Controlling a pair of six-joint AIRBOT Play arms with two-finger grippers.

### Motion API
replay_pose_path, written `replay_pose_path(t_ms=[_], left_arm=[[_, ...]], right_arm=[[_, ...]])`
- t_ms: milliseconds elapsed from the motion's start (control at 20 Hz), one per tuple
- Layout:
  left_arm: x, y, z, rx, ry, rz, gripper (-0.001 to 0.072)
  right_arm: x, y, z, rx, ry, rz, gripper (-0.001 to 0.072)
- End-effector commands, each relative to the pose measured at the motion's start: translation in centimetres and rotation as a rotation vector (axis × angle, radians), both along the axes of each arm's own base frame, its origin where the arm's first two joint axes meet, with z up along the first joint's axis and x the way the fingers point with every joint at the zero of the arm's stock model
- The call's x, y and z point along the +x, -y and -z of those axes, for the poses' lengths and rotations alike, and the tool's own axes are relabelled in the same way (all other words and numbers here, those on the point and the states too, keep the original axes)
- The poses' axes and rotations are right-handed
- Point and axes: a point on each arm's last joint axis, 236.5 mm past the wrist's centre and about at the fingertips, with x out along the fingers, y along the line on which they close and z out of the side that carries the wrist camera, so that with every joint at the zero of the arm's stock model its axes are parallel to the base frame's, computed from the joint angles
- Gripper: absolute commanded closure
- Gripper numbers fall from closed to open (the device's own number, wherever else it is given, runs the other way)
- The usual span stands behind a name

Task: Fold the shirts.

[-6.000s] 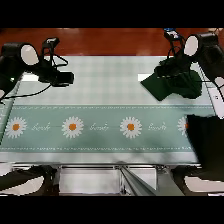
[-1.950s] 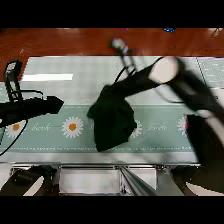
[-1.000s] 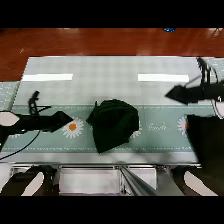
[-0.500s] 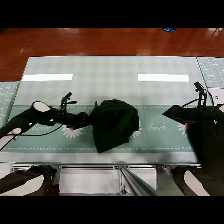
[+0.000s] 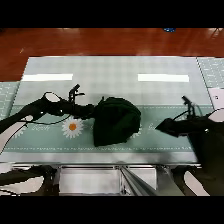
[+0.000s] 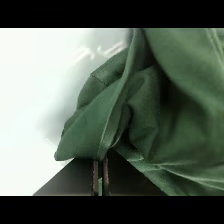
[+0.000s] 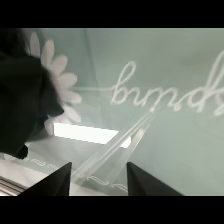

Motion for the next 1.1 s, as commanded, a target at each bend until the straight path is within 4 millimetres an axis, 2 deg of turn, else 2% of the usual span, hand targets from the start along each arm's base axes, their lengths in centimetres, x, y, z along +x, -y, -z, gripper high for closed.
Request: replay_pose_path(t_ms=[0,250,650,700,750,800,850,950,1000,1050], left_arm=[[-0.1,0.4,-0.3,-0.013,-0.012,0.020,0.0688],[-0.3,0.5,-0.3,-0.017,-0.019,0.026,0.0688],[-0.3,0.5,-0.4,-0.017,-0.019,0.025,0.0688],[-0.3,0.5,-0.4,-0.017,-0.019,0.024,0.0688],[-0.3,0.5,-0.4,-0.018,-0.018,0.024,0.0688],[0.0,0.5,-0.6,-0.020,-0.012,0.023,0.0688],[0.5,0.4,-1.2,-0.029,-0.003,0.023,0.0688],[2.9,-0.4,-4.2,-0.065,0.051,0.008,0.0688],[4.8,-1.4,-6.7,-0.085,0.108,-0.011,0.0688],[6.9,-2.5,-9.6,-0.100,0.173,-0.042,0.0688]], right_arm=[[-0.8,-3.7,1.6,0.030,-0.003,0.005,0.0303],[0.9,-7.7,2.9,0.044,0.036,0.022,0.0303],[5.2,-9.9,5.4,0.012,-0.001,0.004,0.0304],[5.6,-10.6,5.4,0.037,-0.006,-0.007,0.0348],[6.2,-11.4,5.1,0.071,0.005,-0.028,0.0464],[6.8,-12.2,4.5,0.104,0.036,-0.065,0.0594],[7.3,-12.8,3.3,0.124,0.078,-0.128,0.0692],[9.5,-12.1,-0.4,0.119,0.150,-0.211,0.0692],[11.4,-10.9,-2.8,0.093,0.205,-0.218,0.0692],[13.9,-9.0,-6.2,0.049,0.286,-0.207,0.0692]])
